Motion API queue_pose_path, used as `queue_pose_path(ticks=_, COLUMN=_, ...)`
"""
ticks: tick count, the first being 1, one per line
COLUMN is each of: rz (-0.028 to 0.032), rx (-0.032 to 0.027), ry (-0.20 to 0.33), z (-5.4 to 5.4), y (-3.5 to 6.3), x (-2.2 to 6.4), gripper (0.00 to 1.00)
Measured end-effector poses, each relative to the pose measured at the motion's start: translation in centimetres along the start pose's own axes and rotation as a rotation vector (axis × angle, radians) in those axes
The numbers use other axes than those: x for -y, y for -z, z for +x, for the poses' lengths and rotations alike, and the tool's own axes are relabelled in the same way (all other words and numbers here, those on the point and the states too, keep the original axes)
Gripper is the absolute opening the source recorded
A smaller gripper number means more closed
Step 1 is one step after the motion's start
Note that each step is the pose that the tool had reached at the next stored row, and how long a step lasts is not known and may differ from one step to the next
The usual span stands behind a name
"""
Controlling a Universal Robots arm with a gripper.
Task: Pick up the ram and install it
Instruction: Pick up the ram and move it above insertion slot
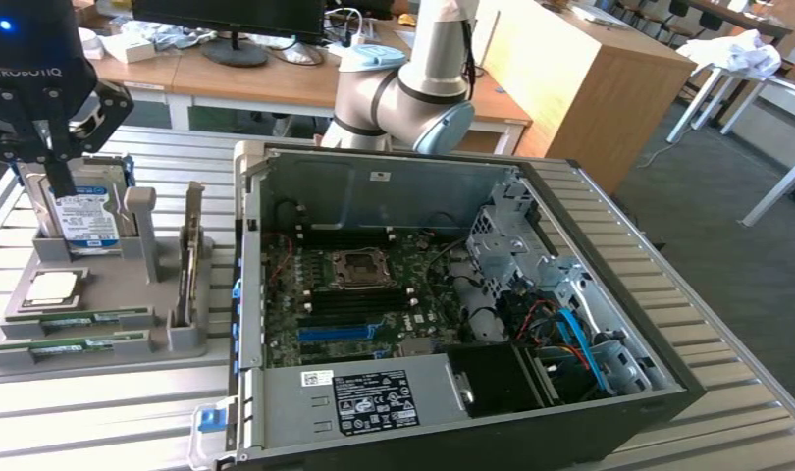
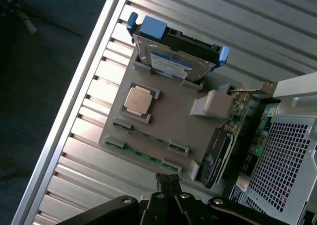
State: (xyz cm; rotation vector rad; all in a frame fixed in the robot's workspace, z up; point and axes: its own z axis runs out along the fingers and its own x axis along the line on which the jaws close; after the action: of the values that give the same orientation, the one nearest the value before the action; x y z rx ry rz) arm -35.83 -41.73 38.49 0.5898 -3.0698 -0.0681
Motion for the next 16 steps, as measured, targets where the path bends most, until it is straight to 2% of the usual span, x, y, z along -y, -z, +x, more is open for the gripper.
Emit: queue_pose_path(ticks=16, rz=-0.0006, rx=-0.0111, ry=0.132, z=0.0, y=-0.02, x=0.0, gripper=0.1)
